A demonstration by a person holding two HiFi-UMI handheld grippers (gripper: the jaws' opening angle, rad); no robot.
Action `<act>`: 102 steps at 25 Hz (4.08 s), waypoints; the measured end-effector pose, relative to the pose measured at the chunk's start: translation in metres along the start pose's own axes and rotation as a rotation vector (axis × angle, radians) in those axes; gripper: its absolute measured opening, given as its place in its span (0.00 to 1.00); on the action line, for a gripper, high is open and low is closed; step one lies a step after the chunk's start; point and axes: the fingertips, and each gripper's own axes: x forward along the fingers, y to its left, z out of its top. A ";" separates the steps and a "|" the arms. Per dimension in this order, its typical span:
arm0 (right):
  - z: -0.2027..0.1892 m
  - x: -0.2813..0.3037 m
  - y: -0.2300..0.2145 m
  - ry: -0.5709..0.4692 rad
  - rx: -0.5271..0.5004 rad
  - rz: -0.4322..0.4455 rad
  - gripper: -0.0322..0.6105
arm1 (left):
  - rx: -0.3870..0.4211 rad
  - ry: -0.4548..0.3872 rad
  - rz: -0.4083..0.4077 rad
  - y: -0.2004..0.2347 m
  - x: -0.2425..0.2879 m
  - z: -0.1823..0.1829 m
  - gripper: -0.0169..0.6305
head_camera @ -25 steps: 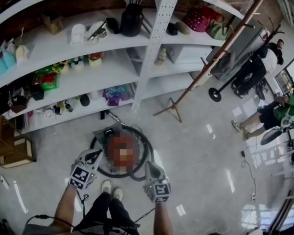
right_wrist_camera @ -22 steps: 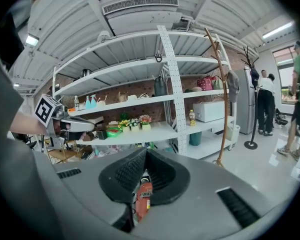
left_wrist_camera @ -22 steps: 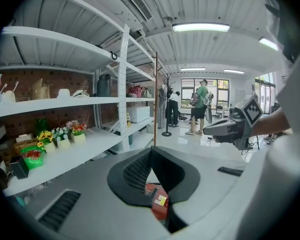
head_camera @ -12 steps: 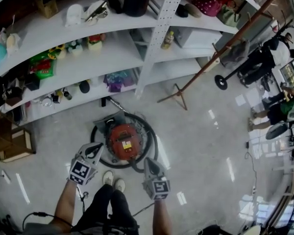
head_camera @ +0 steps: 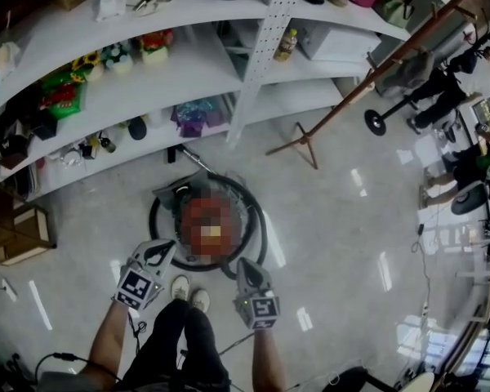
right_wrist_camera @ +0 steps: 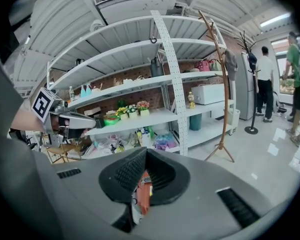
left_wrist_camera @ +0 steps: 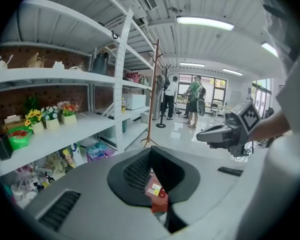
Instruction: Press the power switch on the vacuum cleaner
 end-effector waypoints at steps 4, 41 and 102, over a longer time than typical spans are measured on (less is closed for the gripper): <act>-0.018 0.013 -0.002 0.005 0.016 0.005 0.07 | -0.010 0.007 -0.020 -0.002 0.009 -0.018 0.02; -0.182 0.107 -0.016 0.112 0.053 0.066 0.07 | -0.088 0.138 -0.034 0.007 0.063 -0.184 0.02; -0.254 0.184 -0.053 0.216 0.054 0.018 0.07 | -0.100 0.179 -0.037 0.010 0.063 -0.221 0.02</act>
